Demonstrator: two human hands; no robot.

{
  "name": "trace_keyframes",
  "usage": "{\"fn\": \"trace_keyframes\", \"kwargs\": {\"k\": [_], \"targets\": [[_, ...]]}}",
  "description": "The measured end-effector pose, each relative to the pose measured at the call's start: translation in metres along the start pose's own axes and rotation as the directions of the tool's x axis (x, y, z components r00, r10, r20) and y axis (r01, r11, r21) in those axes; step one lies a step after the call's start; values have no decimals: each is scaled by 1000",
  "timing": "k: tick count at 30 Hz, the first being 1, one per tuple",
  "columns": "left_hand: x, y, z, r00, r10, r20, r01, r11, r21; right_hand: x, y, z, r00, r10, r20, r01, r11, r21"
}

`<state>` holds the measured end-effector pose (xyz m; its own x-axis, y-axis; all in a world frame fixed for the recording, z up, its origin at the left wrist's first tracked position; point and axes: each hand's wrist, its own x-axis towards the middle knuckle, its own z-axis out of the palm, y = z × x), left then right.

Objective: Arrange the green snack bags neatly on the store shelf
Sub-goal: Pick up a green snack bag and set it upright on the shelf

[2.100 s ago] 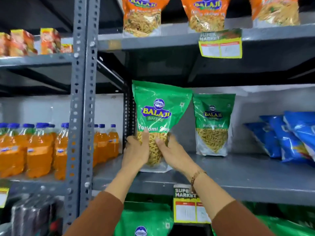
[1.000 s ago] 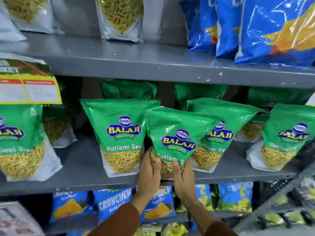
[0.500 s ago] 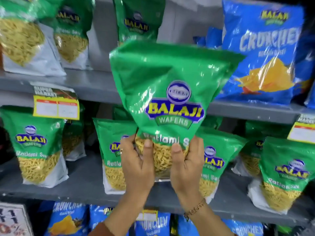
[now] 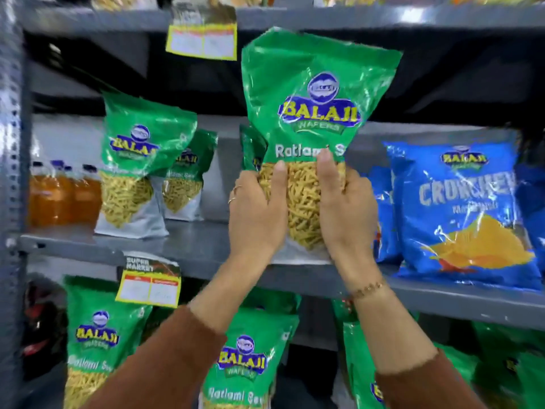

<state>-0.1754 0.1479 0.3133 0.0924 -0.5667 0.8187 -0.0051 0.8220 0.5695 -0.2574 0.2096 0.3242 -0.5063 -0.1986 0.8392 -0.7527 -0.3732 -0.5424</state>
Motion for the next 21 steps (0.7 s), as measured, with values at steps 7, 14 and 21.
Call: {"fn": "trace_keyframes", "kwargs": {"k": [7, 14, 21], "targets": [[38, -55, 19, 987, -59, 152, 31, 983, 180, 18, 40, 48, 959, 166, 231, -153, 985, -74], [50, -92, 21, 929, -167, 332, 111, 977, 180, 16, 58, 70, 906, 265, 330, -266, 963, -43], [33, -98, -33, 984, 39, 171, -50, 997, 60, -46, 36, 81, 976, -110, -189, 117, 993, 25]]}}
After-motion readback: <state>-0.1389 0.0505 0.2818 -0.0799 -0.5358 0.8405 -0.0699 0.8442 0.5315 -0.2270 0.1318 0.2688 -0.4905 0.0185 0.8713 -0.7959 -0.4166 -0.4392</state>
